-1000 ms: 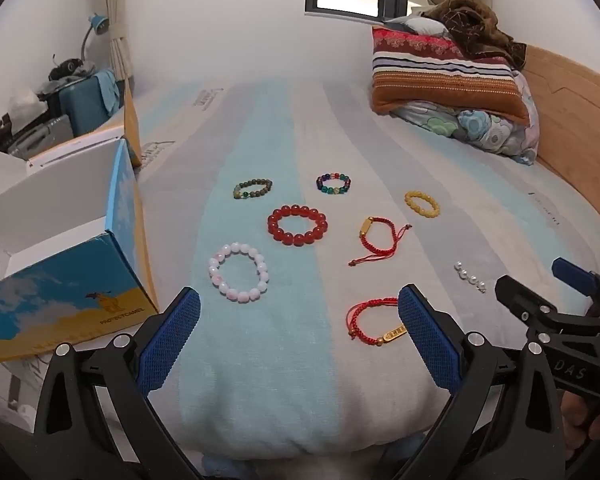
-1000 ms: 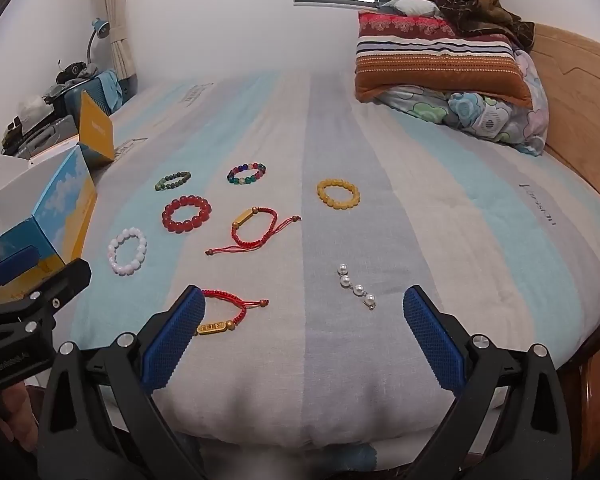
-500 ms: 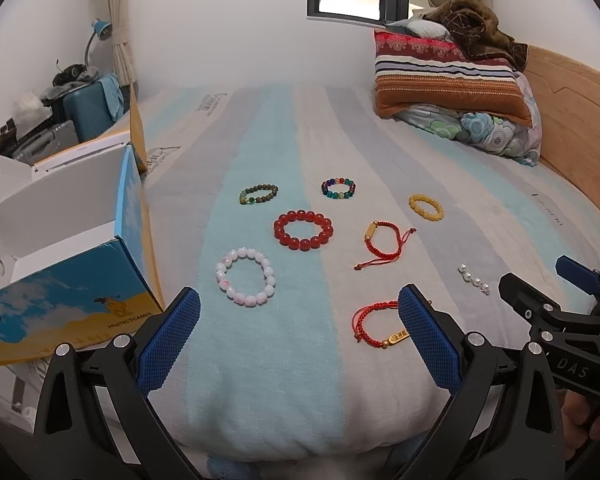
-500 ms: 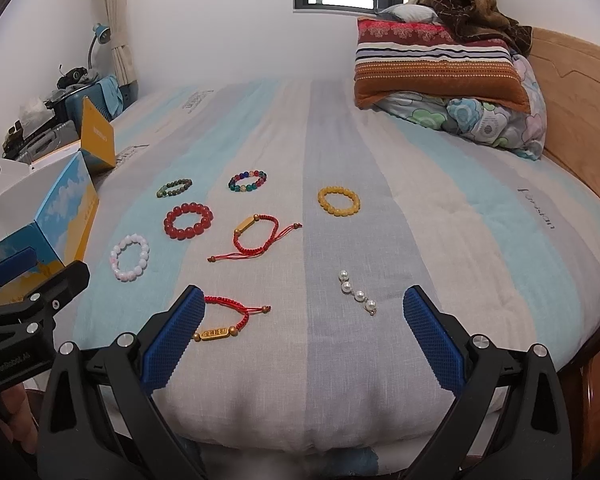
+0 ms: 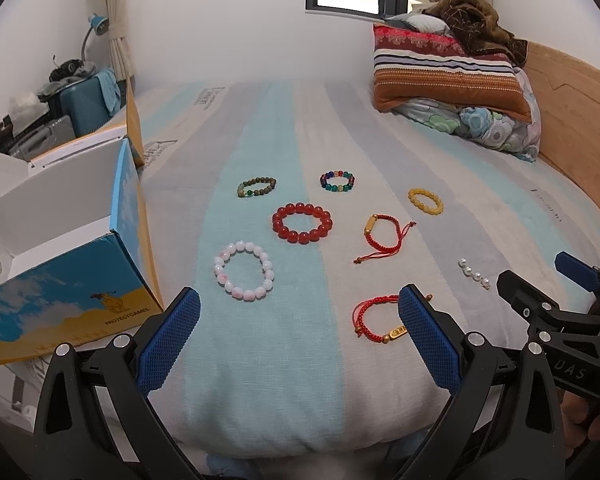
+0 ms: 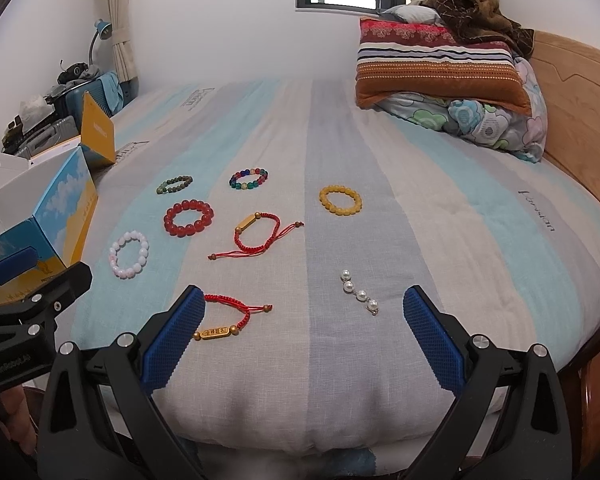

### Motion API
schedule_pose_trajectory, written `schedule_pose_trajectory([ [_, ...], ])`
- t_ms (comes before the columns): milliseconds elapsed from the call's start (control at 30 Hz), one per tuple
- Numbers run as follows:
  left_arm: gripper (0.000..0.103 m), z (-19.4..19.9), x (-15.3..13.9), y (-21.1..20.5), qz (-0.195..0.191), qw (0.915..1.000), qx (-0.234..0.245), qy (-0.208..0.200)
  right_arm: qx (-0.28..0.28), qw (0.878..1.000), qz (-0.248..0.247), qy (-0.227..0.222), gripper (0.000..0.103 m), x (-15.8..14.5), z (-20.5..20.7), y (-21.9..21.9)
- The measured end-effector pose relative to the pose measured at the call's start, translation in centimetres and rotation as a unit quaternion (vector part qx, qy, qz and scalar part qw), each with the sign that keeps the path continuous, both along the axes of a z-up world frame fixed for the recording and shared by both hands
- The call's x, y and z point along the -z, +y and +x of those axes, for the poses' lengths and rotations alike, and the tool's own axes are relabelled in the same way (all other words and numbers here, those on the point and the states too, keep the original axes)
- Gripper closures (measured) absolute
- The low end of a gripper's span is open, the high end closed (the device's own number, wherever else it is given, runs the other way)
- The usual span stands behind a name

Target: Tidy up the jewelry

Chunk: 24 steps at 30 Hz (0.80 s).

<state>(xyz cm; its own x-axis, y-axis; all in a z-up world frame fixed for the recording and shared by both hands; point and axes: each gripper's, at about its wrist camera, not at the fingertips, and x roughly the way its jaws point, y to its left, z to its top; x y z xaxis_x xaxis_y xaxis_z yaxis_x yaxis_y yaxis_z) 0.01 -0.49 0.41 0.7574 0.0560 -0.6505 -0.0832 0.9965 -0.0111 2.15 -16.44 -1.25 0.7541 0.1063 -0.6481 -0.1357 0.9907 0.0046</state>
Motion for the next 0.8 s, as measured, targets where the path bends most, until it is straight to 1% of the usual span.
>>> schedule_pose_trajectory([
  [800, 0.006, -0.21, 0.13, -0.07, 0.001, 1.0, 0.002, -0.002, 0.003, 1.0, 0.0, -0.005, 0.007, -0.03, -0.16, -0.17],
])
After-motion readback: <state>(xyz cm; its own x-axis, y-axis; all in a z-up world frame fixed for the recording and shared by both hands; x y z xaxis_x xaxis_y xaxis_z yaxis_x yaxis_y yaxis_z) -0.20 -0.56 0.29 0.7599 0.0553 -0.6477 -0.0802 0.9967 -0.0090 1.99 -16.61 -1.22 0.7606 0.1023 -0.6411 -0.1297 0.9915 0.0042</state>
